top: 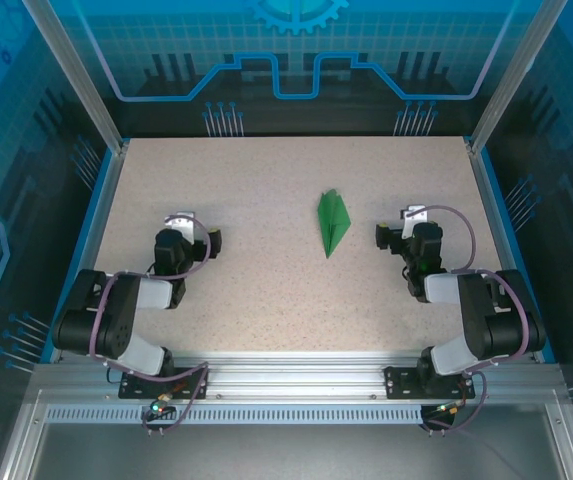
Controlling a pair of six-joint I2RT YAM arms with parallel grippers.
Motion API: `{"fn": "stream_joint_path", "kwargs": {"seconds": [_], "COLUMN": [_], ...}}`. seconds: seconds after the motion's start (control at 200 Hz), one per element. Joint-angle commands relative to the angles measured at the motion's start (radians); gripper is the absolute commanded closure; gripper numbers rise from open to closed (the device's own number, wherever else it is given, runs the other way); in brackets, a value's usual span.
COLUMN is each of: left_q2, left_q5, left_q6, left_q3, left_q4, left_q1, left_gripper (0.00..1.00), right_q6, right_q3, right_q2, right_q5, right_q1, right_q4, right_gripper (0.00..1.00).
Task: Fold a paper plane with a square sheet of paper (fold left side to right side)
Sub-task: Reset both arms
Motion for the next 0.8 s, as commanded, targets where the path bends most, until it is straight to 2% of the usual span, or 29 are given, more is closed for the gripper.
{"fn": "stream_joint_path", "kwargs": {"seconds": [0.0,0.055,0.245,0.795], "left_q2": [0.010,0.009,0.009,0.008], "left_q5": [0.036,0.050,0.049,0.050], "left_q6": [-0.009,-0.027,-0.026,-0.025], "left_q3": [0.068,0.073,0.074,0.075], "left_q4": [-0.045,-0.055,-0.057,-0.058], "left_q1": [0.030,0.051,0.051,0.050], "left_gripper": [0.01,0.01,0.01,0.01], "right_q6": [-0.013,-0.015,-0.040,-0.039], "right_q3": [0.010,0.010,0.022,0.024], "right_q2": [0.003,0.003,0.009,0.009], "right_q5": [-0.006,-0.006,0.025,0.022], "right_q1": [-0.011,-0.009,0.020,0.019], "right_q4": [0.031,0.030,0.017,0.014], "right_gripper": [0.00,0.00,0.00,0.00]}}
